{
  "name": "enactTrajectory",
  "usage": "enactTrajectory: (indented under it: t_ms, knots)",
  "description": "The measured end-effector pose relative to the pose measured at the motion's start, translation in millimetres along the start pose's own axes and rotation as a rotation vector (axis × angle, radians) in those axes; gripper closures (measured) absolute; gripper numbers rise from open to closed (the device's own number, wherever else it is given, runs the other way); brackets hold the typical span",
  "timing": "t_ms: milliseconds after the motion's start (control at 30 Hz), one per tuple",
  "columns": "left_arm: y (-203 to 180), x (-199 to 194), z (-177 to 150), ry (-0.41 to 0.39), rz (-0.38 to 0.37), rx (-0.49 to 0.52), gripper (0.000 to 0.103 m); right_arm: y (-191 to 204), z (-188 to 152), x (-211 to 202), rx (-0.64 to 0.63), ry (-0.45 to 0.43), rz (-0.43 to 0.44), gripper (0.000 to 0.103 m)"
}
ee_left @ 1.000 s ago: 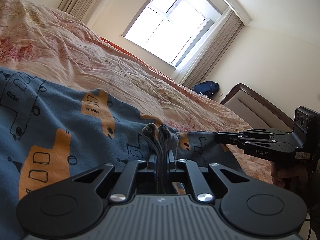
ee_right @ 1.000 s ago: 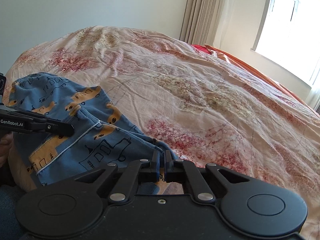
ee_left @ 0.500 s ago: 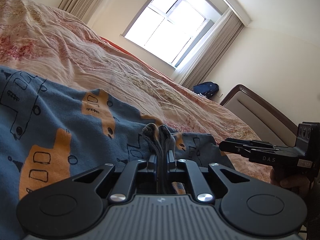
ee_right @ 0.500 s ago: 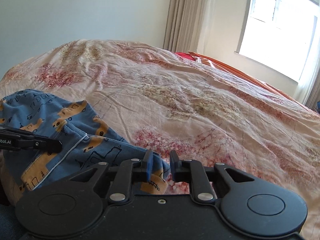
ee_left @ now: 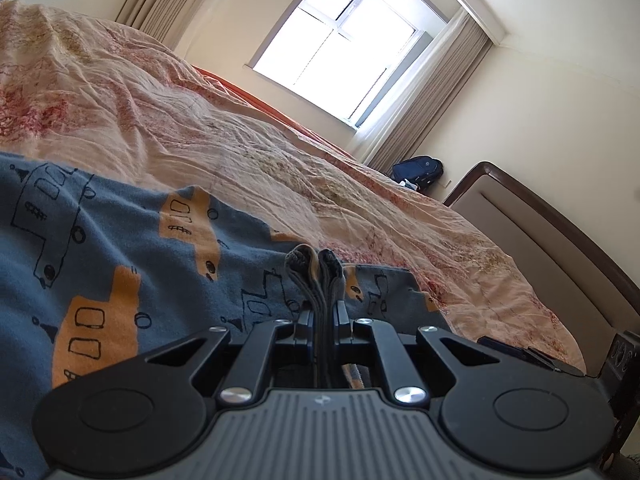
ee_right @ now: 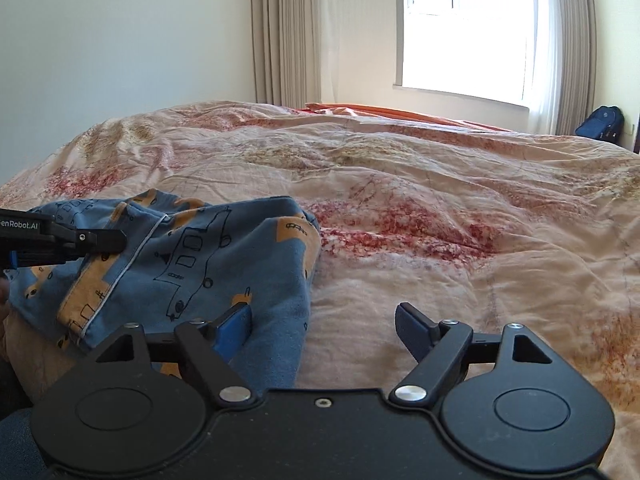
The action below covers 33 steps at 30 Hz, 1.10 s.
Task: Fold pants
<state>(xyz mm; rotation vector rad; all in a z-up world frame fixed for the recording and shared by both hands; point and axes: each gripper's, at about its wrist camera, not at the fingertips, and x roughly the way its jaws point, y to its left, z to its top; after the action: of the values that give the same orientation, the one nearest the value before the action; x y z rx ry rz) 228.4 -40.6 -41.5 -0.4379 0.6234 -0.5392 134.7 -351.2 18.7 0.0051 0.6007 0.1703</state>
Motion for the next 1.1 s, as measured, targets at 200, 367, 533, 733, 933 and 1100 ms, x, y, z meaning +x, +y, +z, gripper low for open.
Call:
enactTrajectory:
  t_ms: [200, 367, 533, 733, 933, 1100]
  knots:
    - [12, -22, 13, 0.038, 0.073, 0.007, 0.095, 37, 10, -21, -0.065, -0.132, 0.026, 0.003]
    - [41, -36, 18, 0.049, 0.145, -0.004, 0.095, 74, 9, -19, -0.116, -0.169, 0.083, 0.001]
    - [52, -38, 14, 0.052, 0.142, 0.008, 0.09, 98, -2, 3, -0.147, -0.13, 0.093, 0.001]
    - [34, -46, 11, -0.023, 0.244, 0.089, 0.036, 95, -13, 8, -0.145, -0.133, 0.065, 0.001]
    - [8, -32, 20, -0.076, 0.277, 0.199, 0.02, 66, -6, 7, -0.069, -0.177, -0.052, 0.001]
    - [-6, -7, 20, -0.029, 0.331, 0.222, 0.011, 48, -11, 17, 0.018, -0.144, -0.105, 0.001]
